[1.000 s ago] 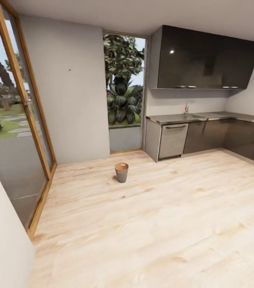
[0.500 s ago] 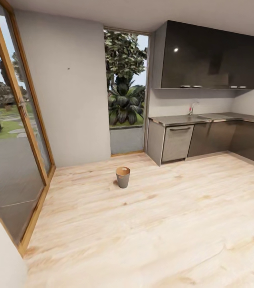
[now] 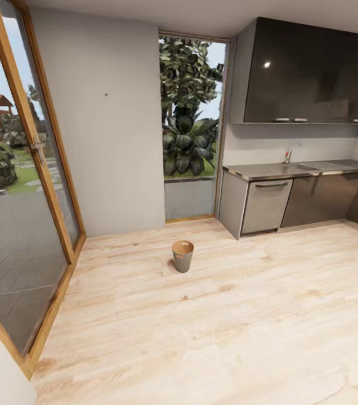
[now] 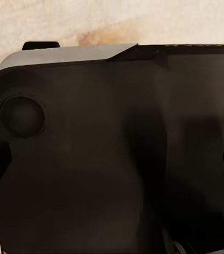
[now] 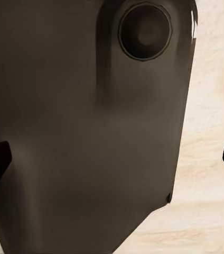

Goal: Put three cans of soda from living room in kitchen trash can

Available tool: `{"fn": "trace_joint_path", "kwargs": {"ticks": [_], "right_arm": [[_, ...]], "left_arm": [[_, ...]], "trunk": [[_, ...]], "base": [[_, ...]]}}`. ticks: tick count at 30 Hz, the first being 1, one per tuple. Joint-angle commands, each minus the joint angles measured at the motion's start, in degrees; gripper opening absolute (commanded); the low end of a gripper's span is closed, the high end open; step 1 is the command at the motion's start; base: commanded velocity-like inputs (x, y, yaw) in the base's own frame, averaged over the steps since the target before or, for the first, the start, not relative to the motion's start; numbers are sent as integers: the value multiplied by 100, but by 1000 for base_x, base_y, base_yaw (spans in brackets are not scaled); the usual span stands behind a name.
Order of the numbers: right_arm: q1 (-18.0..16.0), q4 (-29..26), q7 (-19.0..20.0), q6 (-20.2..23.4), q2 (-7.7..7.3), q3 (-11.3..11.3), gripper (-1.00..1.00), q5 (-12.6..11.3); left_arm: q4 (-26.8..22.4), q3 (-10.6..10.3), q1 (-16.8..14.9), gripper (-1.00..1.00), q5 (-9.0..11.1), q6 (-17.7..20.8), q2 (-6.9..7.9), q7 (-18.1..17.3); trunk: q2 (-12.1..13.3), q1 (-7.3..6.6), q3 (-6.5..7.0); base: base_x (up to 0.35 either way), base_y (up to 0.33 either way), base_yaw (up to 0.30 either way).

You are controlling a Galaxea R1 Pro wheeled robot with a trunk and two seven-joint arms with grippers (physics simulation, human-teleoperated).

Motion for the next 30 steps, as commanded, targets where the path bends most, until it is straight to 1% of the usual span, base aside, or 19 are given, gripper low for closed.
{"fn": "trace_joint_path", "kwargs": {"ticks": [1, 30], "right_arm": [[0, 0, 0, 0, 0, 0, 100, 0], [0, 0, 0, 0, 7, 8, 100, 4]], "left_arm": [[0, 1, 0, 100, 0, 0, 0, 0], [-75, 1, -2, 100, 0, 0, 0, -1]], "trunk": [[0, 0, -1], [0, 0, -3]], "base": [[343, 0, 47], [343, 0, 4]]}}
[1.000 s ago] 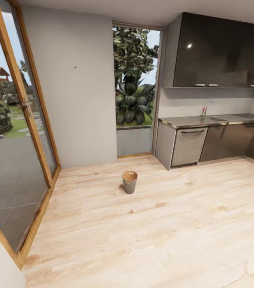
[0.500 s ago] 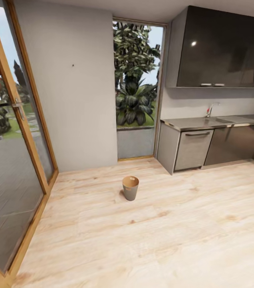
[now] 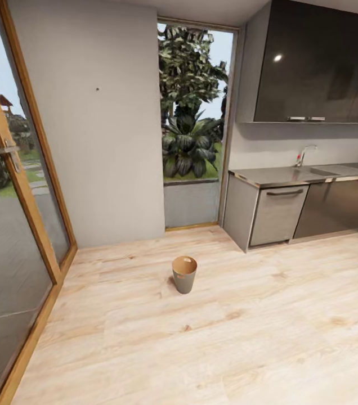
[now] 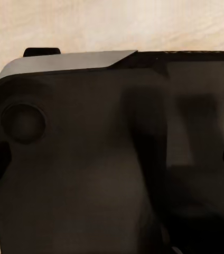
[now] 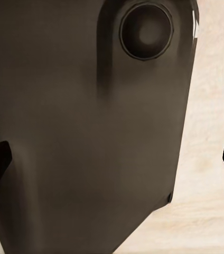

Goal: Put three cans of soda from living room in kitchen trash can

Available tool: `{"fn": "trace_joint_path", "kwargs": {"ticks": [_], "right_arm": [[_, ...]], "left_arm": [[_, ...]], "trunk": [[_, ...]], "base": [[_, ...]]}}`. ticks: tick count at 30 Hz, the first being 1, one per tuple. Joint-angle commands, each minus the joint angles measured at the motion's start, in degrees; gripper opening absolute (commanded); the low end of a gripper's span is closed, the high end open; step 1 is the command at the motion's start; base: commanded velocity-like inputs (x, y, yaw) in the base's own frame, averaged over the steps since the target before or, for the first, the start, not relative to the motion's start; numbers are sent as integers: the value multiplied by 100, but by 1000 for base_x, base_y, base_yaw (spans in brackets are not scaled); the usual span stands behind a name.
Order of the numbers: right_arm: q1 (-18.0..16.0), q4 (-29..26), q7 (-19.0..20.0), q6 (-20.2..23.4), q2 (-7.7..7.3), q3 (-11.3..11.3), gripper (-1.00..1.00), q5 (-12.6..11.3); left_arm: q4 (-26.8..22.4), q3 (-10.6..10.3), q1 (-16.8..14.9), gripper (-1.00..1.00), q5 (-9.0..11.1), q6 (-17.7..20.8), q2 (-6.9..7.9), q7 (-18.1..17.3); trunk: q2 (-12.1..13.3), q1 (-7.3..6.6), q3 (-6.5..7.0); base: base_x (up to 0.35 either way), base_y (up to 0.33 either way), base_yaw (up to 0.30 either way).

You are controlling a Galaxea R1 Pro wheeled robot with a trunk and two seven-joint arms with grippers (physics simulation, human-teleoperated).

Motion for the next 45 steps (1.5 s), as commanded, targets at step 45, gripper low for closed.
{"fn": "trace_joint_path", "kwargs": {"ticks": [45], "right_arm": [[0, 0, 6, 0, -7, 0, 100, 5]], "left_arm": [[-48, 3, -42, 100, 0, 0, 0, -7]], "trunk": [[0, 0, 0]], "base": [[343, 0, 46]]}}
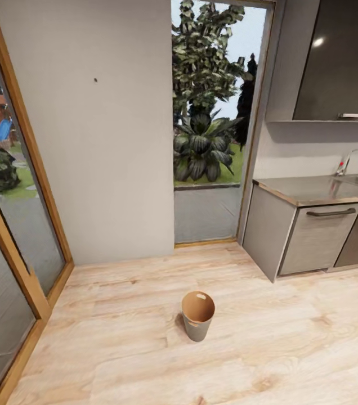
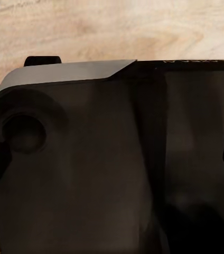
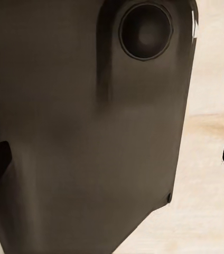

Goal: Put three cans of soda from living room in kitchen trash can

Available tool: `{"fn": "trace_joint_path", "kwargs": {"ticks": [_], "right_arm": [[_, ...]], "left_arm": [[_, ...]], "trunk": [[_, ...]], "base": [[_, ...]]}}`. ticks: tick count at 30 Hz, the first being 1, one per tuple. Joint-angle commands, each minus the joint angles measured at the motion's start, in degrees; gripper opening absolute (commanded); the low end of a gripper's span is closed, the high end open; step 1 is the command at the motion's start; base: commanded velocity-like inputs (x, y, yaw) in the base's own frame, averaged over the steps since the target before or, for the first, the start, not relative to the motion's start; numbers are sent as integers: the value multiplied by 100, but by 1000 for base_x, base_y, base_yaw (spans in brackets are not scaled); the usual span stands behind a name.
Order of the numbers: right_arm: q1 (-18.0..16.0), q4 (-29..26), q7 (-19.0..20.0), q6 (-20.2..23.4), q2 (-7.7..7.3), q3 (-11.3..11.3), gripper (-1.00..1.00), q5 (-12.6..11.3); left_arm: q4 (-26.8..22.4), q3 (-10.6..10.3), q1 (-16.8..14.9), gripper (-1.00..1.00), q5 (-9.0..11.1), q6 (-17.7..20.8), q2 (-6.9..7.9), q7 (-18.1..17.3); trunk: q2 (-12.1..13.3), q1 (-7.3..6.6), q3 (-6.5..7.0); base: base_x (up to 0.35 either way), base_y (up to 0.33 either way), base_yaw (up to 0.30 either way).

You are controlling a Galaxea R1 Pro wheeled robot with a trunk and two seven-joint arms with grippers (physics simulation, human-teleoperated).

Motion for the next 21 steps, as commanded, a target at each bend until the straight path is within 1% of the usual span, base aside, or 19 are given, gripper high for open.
{"fn": "trace_joint_path", "kwargs": {"ticks": [1, 7, 14, 21], "right_arm": [[0, 0, 0, 0, 0, 0, 100, 0], [0, 0, -2, 0, 2, 0, 100, 0], [0, 0, -3, 0, 3, 0, 100, 0], [0, 0, 2, 0, 0, 7, 100, 0]], "left_arm": [[0, 0, 0, 100, 0, 0, 0, 0], [0, 0, 0, 100, 0, 0, 0, -1], [0, 0, 0, 100, 2, -3, 0, -2], [0, 0, 0, 100, 2, -3, 0, -1]], "trunk": [[0, 0, 0], [0, 0, 0], [0, 0, -10], [0, 0, -12]], "base": [[343, 0, 0], [343, 0, 12], [343, 0, 155], [343, 0, 40]]}}
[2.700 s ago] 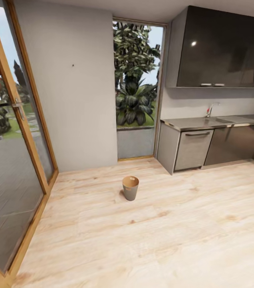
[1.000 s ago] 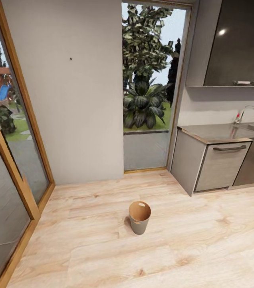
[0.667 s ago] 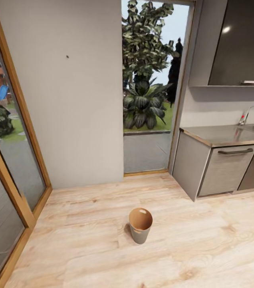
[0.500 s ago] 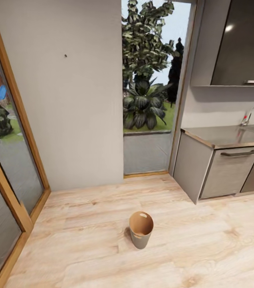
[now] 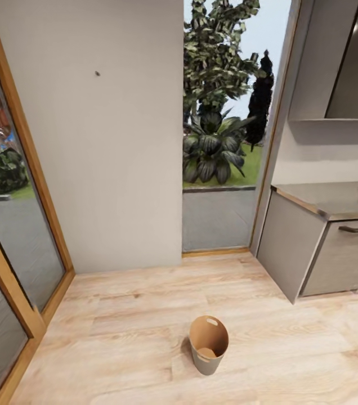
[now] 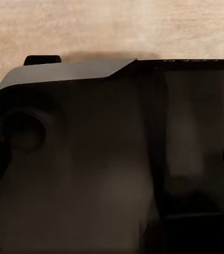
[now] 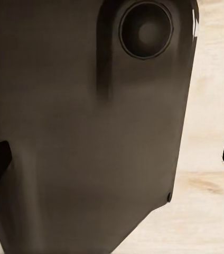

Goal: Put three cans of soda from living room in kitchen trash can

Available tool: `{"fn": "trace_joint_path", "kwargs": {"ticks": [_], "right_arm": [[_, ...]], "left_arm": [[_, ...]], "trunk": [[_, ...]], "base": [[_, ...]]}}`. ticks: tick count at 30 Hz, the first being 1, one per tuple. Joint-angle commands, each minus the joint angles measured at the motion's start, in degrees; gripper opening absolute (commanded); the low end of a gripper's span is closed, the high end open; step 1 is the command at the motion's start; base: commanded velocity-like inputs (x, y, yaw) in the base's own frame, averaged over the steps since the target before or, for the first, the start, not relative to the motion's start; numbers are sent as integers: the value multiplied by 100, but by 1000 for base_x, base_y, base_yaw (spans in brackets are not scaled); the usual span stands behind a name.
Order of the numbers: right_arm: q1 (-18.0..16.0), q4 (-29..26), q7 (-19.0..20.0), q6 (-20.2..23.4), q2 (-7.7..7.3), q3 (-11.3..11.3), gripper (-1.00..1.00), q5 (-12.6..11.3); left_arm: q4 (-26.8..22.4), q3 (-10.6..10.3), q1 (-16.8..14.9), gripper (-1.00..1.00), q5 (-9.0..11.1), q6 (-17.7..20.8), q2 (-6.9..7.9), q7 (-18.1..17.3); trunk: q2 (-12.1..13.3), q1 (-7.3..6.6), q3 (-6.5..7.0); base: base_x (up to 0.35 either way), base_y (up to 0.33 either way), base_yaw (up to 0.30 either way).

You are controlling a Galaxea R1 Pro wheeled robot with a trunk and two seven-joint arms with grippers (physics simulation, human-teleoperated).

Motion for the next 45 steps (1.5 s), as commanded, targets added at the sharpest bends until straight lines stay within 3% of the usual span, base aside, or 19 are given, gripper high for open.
{"fn": "trace_joint_path", "kwargs": {"ticks": [1, 29, 45], "right_arm": [[0, 0, 0, 0, 0, 2, 100, 0], [0, 6, -5, 0, -8, 1, 100, 0], [0, 4, -5, 0, -3, 1, 100, 0]], "left_arm": [[0, 0, 0, 100, -1, 0, 0, 0], [0, 0, 0, 100, 6, -40, 0, -1], [-33, 0, 0, 100, 7, -41, 0, -1]], "trunk": [[0, 0, 0], [0, 0, 0], [0, 0, 0]], "base": [[343, 0, 5], [341, 5, 1], [207, 56, 0]]}}
